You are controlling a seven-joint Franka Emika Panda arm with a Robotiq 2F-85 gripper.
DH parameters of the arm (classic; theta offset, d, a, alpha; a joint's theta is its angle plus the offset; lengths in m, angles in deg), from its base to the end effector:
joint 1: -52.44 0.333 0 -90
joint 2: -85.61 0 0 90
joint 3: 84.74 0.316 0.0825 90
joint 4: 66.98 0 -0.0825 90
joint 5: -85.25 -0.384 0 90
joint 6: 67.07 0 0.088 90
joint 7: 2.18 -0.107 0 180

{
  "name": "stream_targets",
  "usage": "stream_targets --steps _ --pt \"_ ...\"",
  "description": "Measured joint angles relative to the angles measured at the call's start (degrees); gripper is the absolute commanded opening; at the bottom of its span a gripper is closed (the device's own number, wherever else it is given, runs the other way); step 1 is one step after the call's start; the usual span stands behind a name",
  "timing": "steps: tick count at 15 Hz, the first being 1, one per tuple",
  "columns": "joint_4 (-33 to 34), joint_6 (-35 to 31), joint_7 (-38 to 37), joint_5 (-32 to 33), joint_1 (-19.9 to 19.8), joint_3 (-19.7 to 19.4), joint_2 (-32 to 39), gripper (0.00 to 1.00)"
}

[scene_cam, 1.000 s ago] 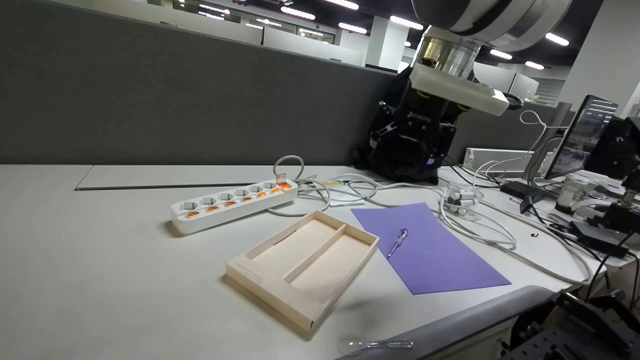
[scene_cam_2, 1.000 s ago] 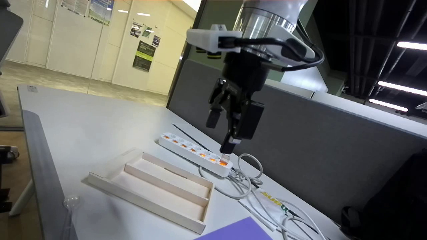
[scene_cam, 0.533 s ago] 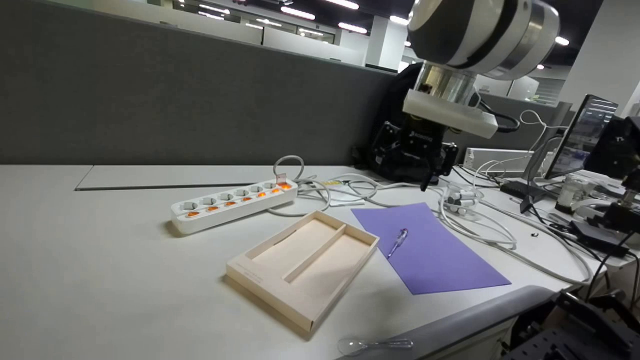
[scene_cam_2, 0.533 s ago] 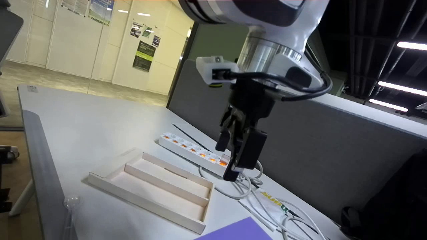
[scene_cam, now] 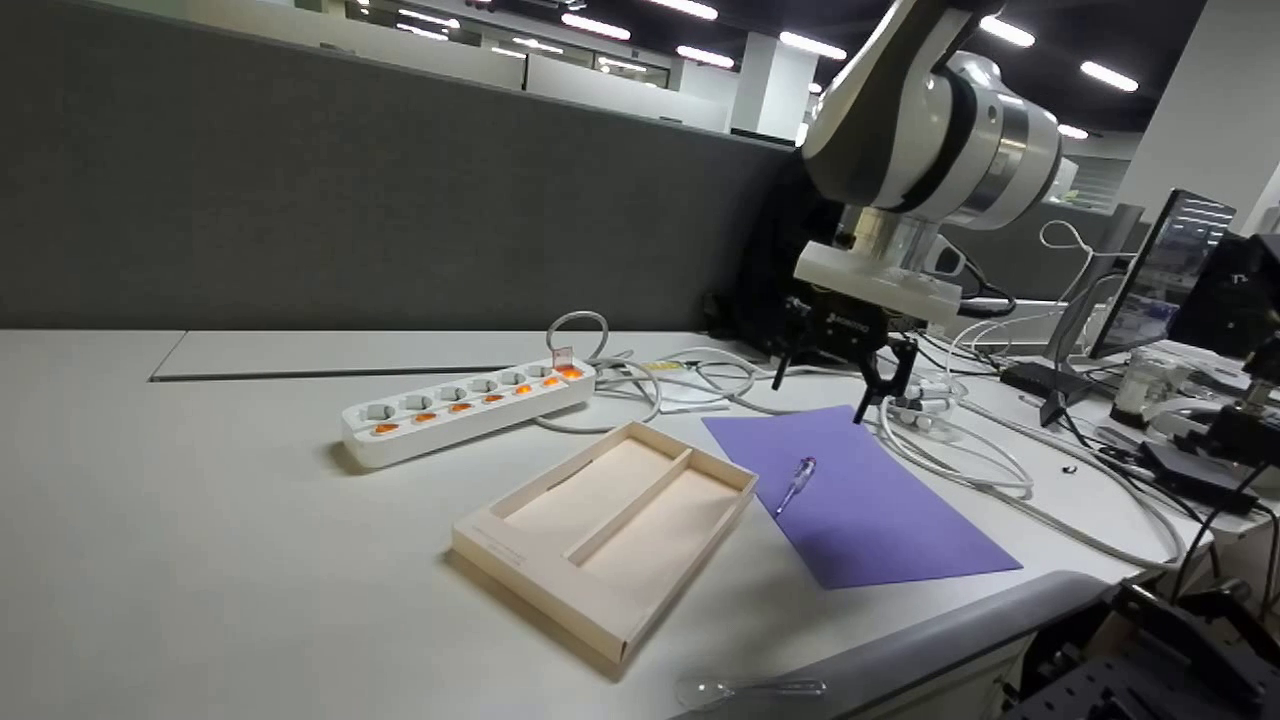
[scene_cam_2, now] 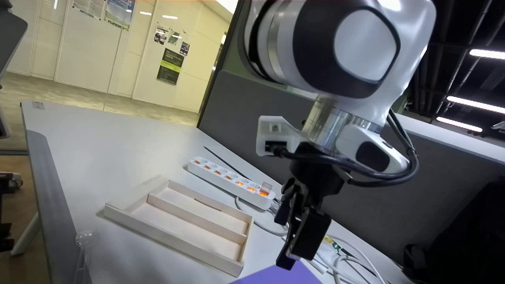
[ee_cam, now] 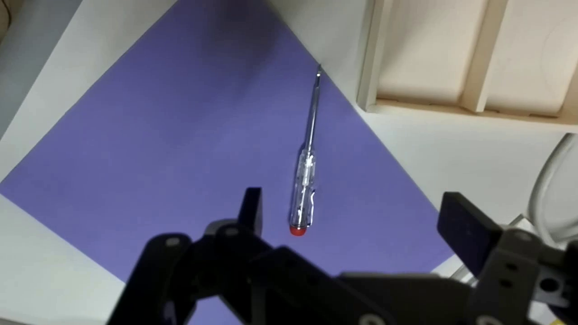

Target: Pick up the screwdriver from the table and put it in the carton tray

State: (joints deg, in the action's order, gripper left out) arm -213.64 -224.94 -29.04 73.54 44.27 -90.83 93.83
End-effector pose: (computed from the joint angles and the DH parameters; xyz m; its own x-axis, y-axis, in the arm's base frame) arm 0.4409 -0.1220 0.2192 0.6185 -0.7857 0.0102 -0.7824 -0.6169 -0.0852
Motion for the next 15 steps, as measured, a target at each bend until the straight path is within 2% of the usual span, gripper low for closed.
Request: stream_targets --steps 8,15 --pt "6.2 0.0 -1.2 -3.6 0.5 -3.1 9.5 1.00" --pt "9.1 -1.8 -4.2 -3.5 4.5 -6.7 15.7 1.00"
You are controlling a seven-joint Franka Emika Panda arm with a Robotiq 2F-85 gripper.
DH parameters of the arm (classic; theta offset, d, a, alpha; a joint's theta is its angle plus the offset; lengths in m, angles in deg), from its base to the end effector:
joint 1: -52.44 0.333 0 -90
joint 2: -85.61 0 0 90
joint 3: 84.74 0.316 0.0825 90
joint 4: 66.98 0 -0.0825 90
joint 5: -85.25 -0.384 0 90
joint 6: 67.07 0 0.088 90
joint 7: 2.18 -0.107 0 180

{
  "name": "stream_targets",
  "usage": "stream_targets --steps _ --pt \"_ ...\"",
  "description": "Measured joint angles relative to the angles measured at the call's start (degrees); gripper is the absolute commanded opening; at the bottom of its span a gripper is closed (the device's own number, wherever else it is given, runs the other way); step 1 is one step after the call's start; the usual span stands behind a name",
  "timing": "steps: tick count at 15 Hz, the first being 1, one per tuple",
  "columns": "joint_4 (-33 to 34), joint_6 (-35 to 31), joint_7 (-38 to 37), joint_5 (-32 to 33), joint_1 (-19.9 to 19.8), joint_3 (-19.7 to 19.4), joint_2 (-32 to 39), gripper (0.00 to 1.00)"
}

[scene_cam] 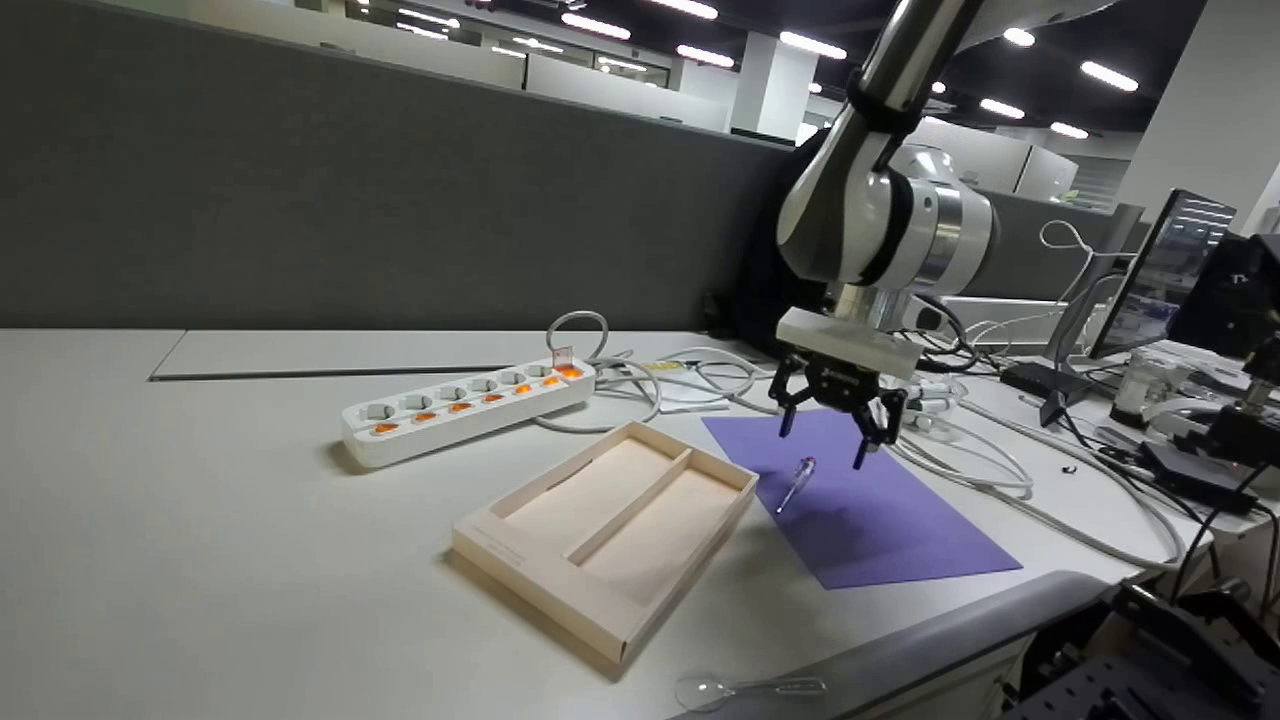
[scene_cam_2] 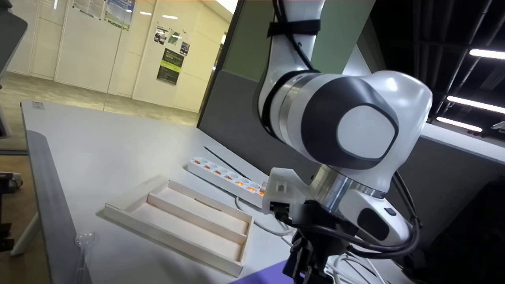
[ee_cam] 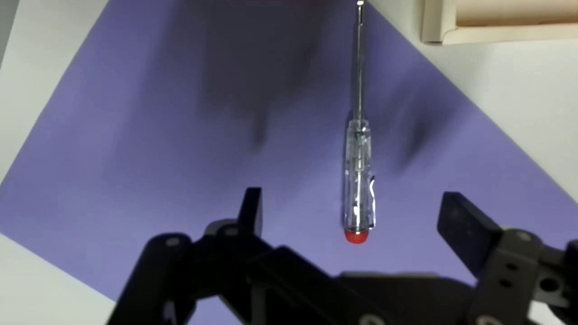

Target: Pick up the screwdriver from the table and put it in the carton tray

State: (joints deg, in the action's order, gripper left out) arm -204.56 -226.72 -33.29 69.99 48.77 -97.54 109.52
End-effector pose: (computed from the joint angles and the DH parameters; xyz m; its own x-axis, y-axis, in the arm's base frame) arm 0.4632 -0.1575 0.1466 0.4860 -0.8739 -0.0091 -0.8739 -0.4860 0.0068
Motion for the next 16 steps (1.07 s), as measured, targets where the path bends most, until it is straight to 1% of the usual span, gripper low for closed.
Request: stream_targets --steps 5,6,7,10,12,16 --pt "1.4 -2.2 -1.5 0.2 3.1 -2.4 3.4 1.00" --pt "1.6 -2.6 -1.7 0.2 3.6 -2.8 4.0 0.93" --pt "1.8 -3.0 -1.9 0.2 4.1 -3.1 4.5 0.74" --pt "1.9 -5.0 -2.4 0.2 5.3 -4.0 5.7 0.51" --pt "1.9 -6.4 -2.7 0.2 5.9 -4.5 6.3 0.39" --pt "1.9 -8.5 -2.7 0.0 6.6 -5.0 6.8 0.11"
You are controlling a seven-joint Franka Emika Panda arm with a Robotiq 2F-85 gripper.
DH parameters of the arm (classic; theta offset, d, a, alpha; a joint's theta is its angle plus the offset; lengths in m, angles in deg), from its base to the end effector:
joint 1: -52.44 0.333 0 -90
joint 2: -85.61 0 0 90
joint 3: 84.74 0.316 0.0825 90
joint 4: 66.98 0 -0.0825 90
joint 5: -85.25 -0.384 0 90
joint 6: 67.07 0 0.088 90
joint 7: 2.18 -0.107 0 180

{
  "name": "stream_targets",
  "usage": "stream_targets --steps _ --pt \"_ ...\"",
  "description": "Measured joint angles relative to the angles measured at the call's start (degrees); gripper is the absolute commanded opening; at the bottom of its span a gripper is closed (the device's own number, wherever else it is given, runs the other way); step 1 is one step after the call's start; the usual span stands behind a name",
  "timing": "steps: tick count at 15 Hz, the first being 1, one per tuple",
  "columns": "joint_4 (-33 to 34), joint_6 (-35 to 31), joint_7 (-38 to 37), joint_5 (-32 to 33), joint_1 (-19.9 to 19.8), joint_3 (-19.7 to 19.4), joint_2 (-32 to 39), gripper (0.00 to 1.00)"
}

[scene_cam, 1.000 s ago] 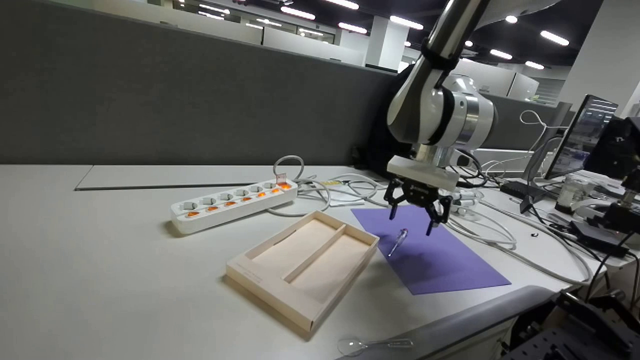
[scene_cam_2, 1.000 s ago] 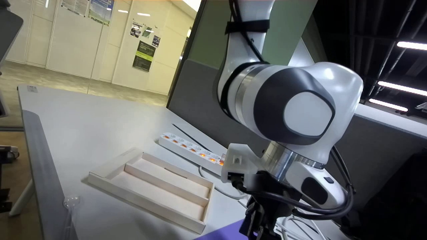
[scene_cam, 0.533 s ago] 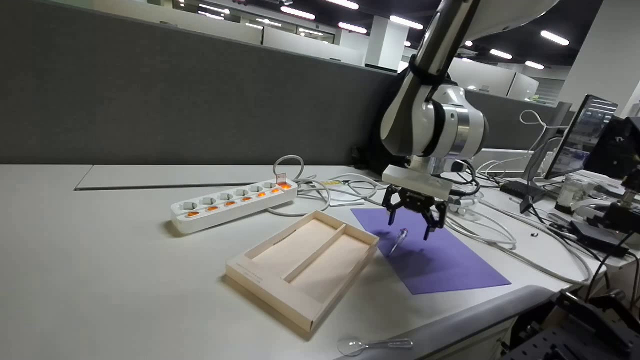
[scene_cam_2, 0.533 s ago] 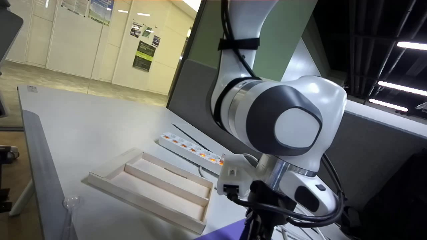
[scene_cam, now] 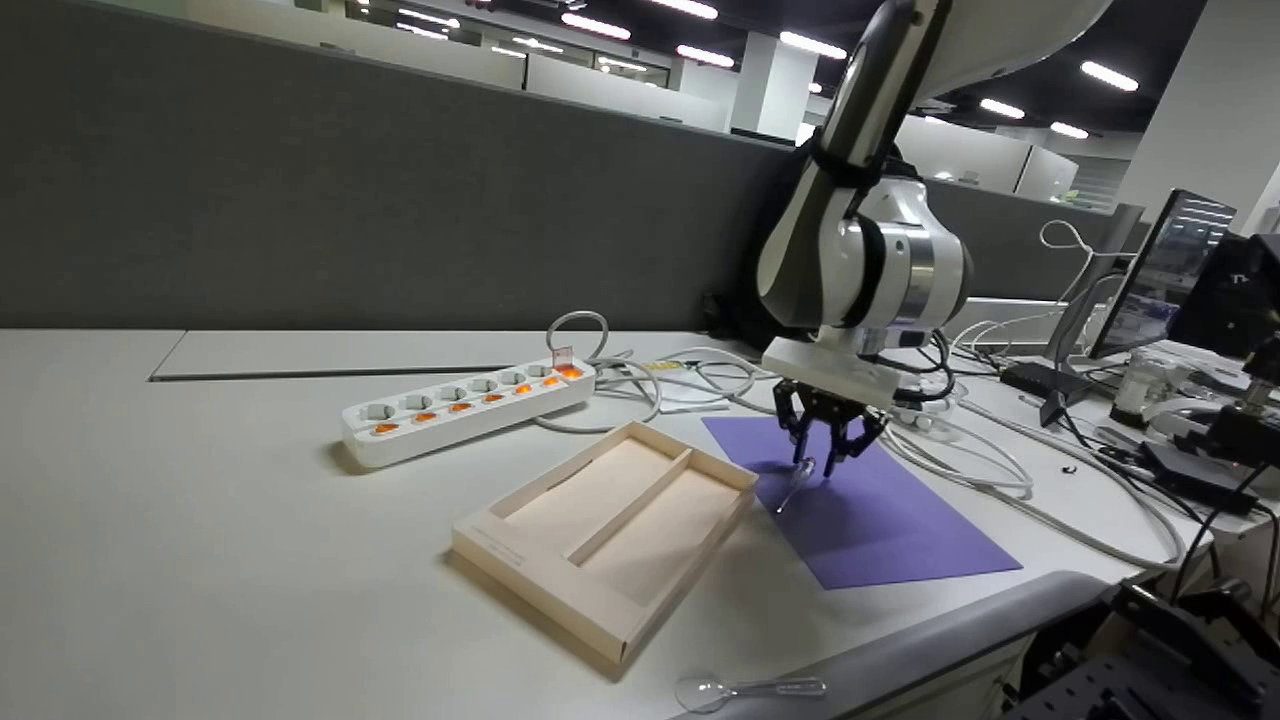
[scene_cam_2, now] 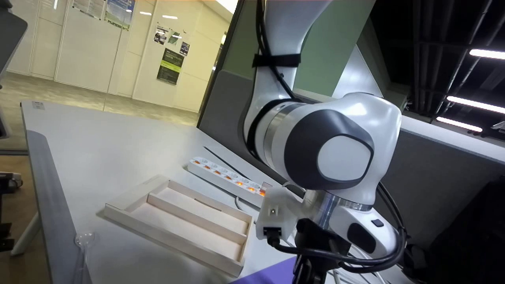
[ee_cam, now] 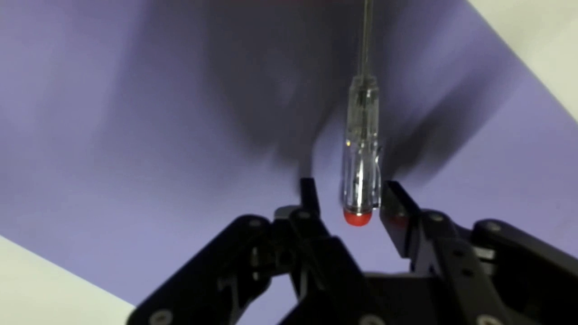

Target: Pick up the screwdriver from the table and put it in the carton tray

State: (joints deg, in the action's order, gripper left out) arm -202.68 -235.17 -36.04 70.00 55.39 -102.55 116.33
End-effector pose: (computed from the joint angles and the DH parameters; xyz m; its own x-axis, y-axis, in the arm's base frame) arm 0.4737 -0.1570 0.1196 0.4838 -0.8676 0.1147 -0.8745 -0.4844 0.0247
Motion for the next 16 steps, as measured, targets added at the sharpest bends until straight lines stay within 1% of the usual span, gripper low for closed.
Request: stream_targets --steps 1,2,3,4,9,14,16 --pt "0.0 -0.2 0.0 0.0 0.0 0.0 0.0 0.05" --pt "0.0 -0.3 0.0 -0.1 0.1 0.0 0.1 0.01" --pt "0.0 -0.4 0.0 -0.2 0.1 0.0 0.1 0.05" --pt "0.0 -0.4 0.0 -0.3 0.1 0.0 0.1 0.05" --pt "0.0 -1.0 0.1 -0.5 0.0 0.4 -0.6 0.05" --pt "-0.2 -1.0 1.3 -0.3 0.3 1.2 -4.9 0.05" --pt "-0.2 -0.9 1.5 0.2 1.2 1.7 -6.8 0.05"
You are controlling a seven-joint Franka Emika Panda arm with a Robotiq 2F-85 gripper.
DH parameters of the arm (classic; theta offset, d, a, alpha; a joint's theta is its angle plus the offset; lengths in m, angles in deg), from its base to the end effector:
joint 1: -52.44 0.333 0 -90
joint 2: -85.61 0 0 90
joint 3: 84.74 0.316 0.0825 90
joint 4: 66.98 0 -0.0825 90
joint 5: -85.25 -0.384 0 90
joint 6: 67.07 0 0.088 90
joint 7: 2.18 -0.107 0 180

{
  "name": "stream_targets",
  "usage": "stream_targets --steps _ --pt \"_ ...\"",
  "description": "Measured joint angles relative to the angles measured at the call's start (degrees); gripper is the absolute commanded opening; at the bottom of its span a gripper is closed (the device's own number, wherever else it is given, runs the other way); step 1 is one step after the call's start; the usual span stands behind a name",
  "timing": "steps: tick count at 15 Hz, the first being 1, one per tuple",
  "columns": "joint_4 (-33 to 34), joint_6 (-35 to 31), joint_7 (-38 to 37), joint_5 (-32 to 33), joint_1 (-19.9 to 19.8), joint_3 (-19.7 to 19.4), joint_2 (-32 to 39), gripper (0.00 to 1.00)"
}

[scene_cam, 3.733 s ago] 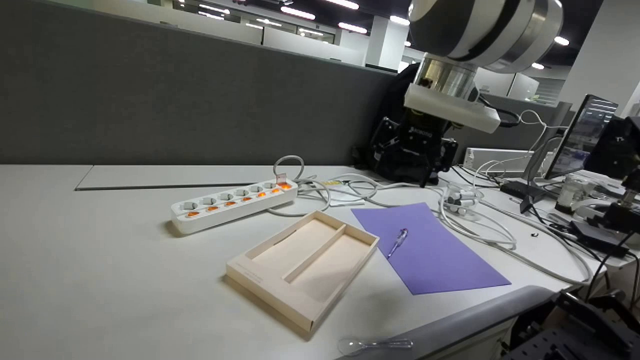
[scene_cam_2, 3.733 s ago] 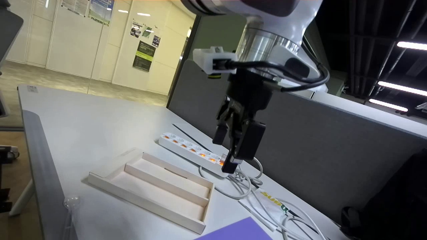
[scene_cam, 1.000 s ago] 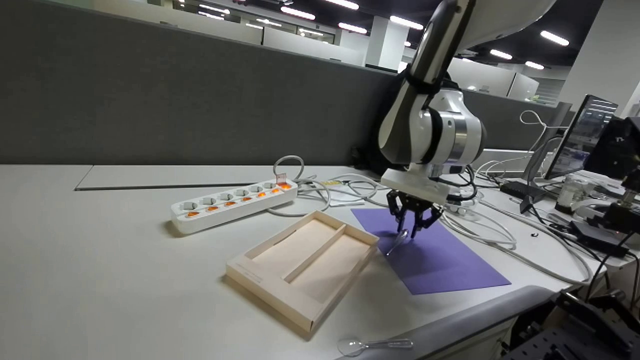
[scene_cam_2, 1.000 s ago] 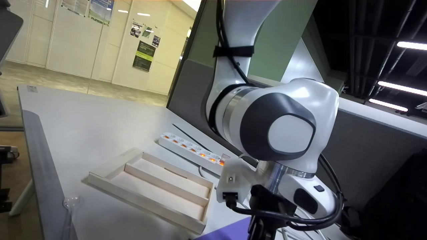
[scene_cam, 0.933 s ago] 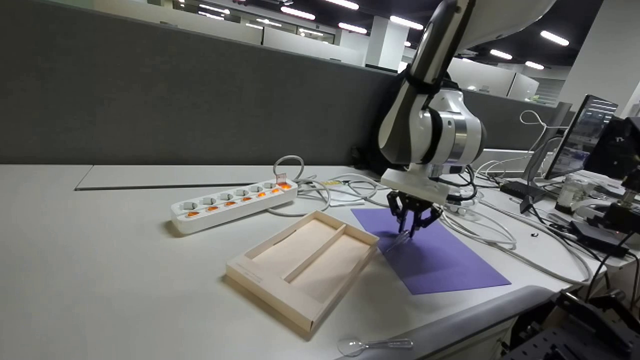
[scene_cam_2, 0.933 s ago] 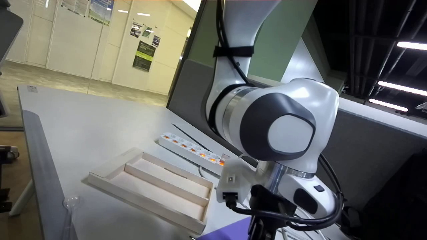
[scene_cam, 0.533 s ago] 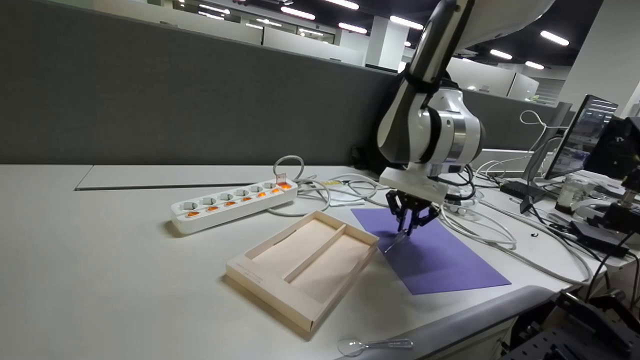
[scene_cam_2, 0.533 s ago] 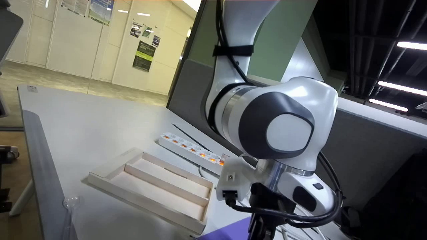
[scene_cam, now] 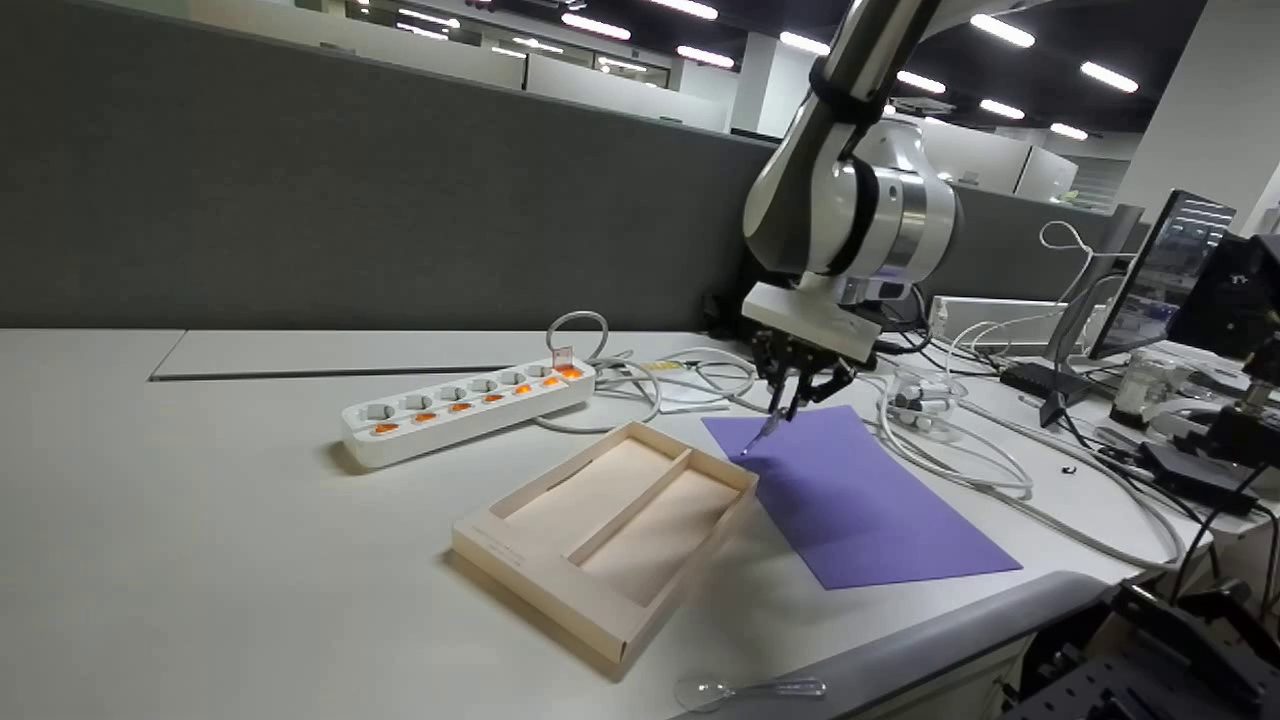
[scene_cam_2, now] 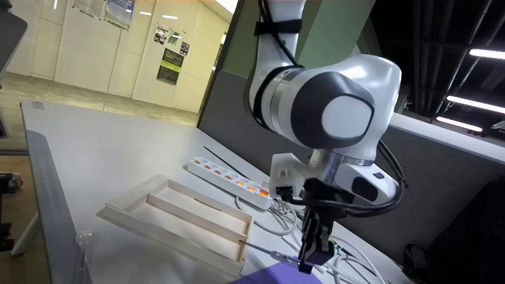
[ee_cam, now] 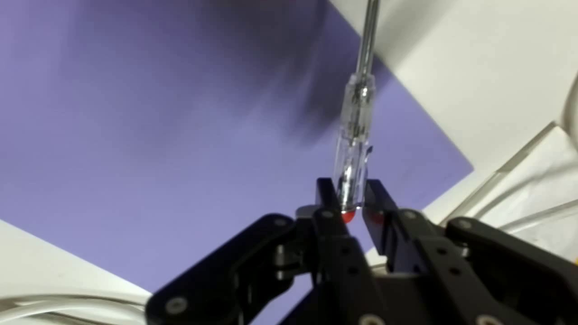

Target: Pick up the screwdriver from the table and put it in the carton tray

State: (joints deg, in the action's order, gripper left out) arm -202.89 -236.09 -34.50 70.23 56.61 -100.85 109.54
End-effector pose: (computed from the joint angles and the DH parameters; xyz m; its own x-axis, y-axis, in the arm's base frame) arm 0.5023 -0.1300 0.1745 0.5327 -0.8293 0.1690 -0.8299 -0.5509 -0.0875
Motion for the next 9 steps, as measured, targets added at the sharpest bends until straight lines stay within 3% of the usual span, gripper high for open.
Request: stream_targets --steps 9 --pt "0.3 -3.8 -0.2 1.4 6.1 3.4 -0.8 0.05"
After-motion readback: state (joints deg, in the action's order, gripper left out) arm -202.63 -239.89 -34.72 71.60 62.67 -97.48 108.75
